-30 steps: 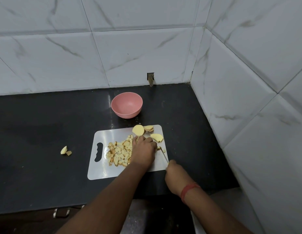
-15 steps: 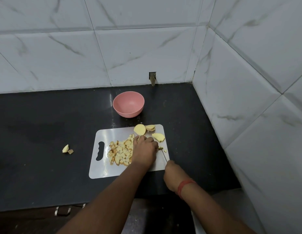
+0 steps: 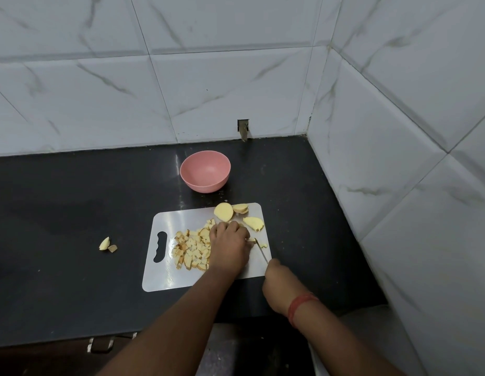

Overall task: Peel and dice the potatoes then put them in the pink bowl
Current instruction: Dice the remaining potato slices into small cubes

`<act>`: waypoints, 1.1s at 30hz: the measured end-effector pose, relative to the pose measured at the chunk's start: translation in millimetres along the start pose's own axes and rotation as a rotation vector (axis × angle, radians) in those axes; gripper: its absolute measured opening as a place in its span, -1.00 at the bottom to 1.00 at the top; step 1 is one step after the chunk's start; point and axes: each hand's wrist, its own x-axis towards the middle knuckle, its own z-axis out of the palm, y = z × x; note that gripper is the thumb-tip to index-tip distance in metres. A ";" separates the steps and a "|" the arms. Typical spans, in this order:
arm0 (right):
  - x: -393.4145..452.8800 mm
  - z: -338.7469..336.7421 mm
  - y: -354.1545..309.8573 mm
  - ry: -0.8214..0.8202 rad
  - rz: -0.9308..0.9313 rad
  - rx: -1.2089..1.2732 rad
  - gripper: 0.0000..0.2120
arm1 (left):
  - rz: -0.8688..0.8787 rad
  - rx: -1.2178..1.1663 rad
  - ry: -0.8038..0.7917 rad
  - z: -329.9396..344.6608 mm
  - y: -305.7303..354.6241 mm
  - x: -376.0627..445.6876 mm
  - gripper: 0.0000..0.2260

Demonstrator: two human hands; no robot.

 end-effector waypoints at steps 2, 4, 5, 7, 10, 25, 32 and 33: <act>2.3 0.2 -2.4 0.003 -0.001 -0.015 -0.63 | 0.008 0.010 -0.003 1.8 -0.9 -1.2 -0.76; 3.7 0.8 -4.4 0.003 -0.004 -0.025 -0.63 | 0.017 0.020 -0.010 1.9 -1.1 -1.8 -0.75; 4.2 1.2 -5.5 0.000 -0.001 -0.030 -0.62 | 0.021 0.028 -0.009 1.7 -0.9 -1.7 -0.75; 6.3 2.2 -7.7 -0.008 0.007 -0.040 -0.60 | 0.030 0.042 -0.005 1.3 -0.4 -1.1 -0.76; 13.0 4.3 -11.1 -0.013 0.016 -0.047 -0.59 | 0.043 0.048 -0.003 0.7 -0.5 -0.5 -0.77; -1.6 10.7 10.6 0.005 -0.035 0.032 -0.74 | 0.011 -0.002 -0.019 -1.3 -1.0 2.7 -0.79; 4.8 2.1 -5.8 0.009 -0.029 -0.009 -0.68 | -0.016 -0.011 0.004 -1.7 -1.3 1.7 -0.79; 5.3 1.7 -6.5 0.002 -0.023 -0.014 -0.67 | -0.015 -0.011 0.003 -1.6 -1.3 1.6 -0.78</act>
